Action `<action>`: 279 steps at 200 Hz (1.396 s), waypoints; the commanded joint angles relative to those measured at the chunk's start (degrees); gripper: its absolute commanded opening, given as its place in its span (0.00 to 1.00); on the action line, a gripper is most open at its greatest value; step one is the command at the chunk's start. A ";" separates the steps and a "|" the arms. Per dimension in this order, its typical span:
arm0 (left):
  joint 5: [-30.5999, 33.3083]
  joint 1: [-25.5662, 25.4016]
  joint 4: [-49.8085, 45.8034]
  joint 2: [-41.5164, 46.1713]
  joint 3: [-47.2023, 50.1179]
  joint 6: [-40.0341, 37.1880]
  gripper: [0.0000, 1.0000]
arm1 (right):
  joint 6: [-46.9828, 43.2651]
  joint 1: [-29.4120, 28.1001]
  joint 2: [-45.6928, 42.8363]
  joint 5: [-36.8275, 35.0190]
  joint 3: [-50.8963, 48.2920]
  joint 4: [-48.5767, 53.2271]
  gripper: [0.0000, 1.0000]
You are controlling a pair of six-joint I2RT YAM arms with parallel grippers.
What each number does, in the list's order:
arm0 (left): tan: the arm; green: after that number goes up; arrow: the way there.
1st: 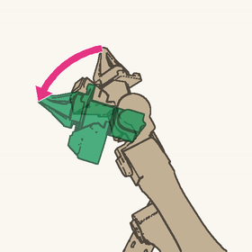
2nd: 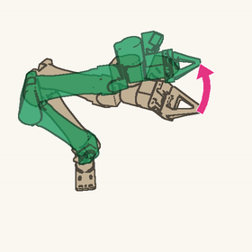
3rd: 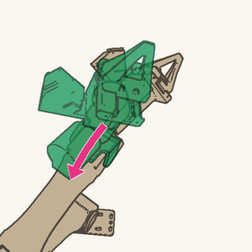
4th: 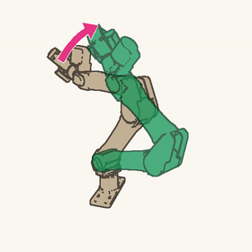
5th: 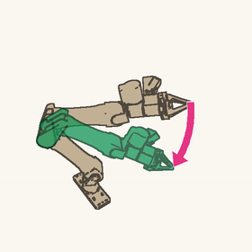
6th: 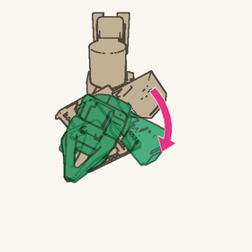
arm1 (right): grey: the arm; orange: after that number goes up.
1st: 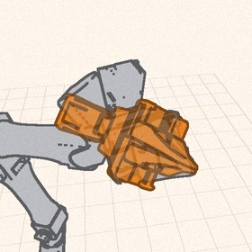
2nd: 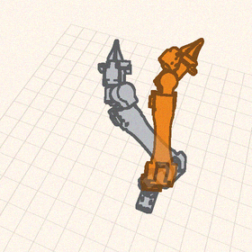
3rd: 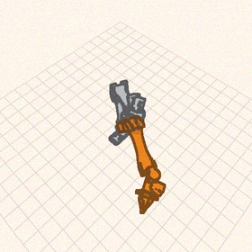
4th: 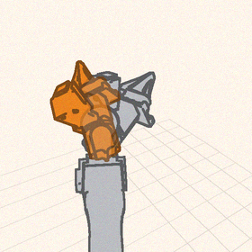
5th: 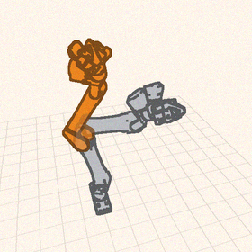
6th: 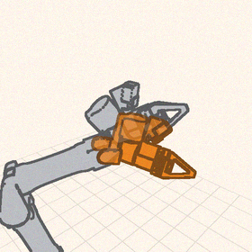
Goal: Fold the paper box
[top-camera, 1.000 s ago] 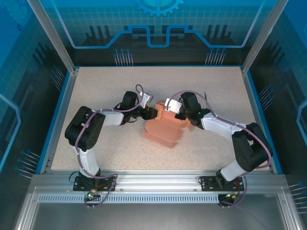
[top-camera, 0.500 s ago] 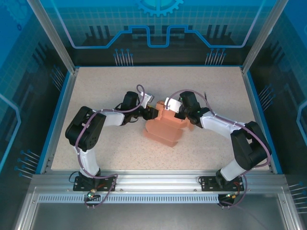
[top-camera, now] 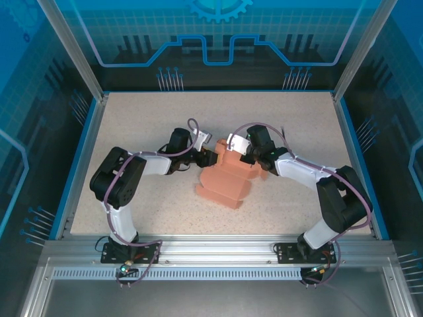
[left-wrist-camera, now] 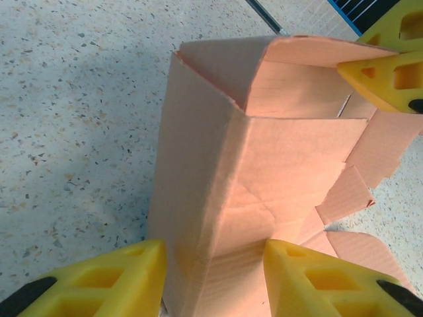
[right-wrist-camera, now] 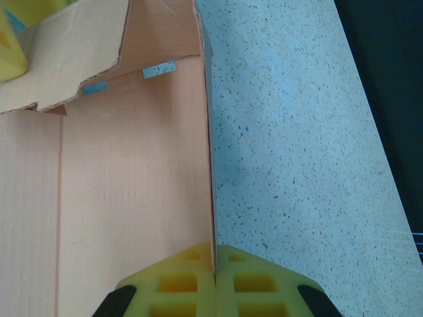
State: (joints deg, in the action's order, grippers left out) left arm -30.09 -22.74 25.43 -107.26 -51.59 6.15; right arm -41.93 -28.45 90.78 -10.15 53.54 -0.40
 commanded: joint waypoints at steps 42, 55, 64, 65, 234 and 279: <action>3.07 -1.21 1.09 -1.00 0.18 0.30 0.45 | 0.51 -0.77 -0.59 -0.35 0.06 -0.60 0.00; 3.42 -1.24 1.29 -1.06 0.42 0.18 0.46 | -0.43 -1.29 -1.29 -1.35 -0.83 -1.65 0.00; 3.44 -1.22 1.40 -1.03 0.55 0.13 0.46 | -1.15 -1.84 -1.63 -2.52 -1.38 -2.35 0.00; 3.49 -1.19 1.43 -1.07 0.63 0.11 0.46 | -1.18 -1.90 -1.69 -2.60 -1.44 -2.51 0.00; 1.39 -0.12 4.65 -2.60 -1.38 -2.64 0.49 | -10.84 -7.13 -4.30 -15.20 -10.23 -20.06 0.00; 0.27 1.34 5.40 -2.08 0.13 -2.90 0.51 | -11.73 -7.73 -4.01 -15.87 -12.36 -23.19 0.00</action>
State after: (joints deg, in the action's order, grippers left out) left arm -28.01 -22.57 28.23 -108.92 -52.23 4.89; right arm -52.40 -35.03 87.15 -25.36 42.61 -19.33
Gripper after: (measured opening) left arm 0.504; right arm 0.058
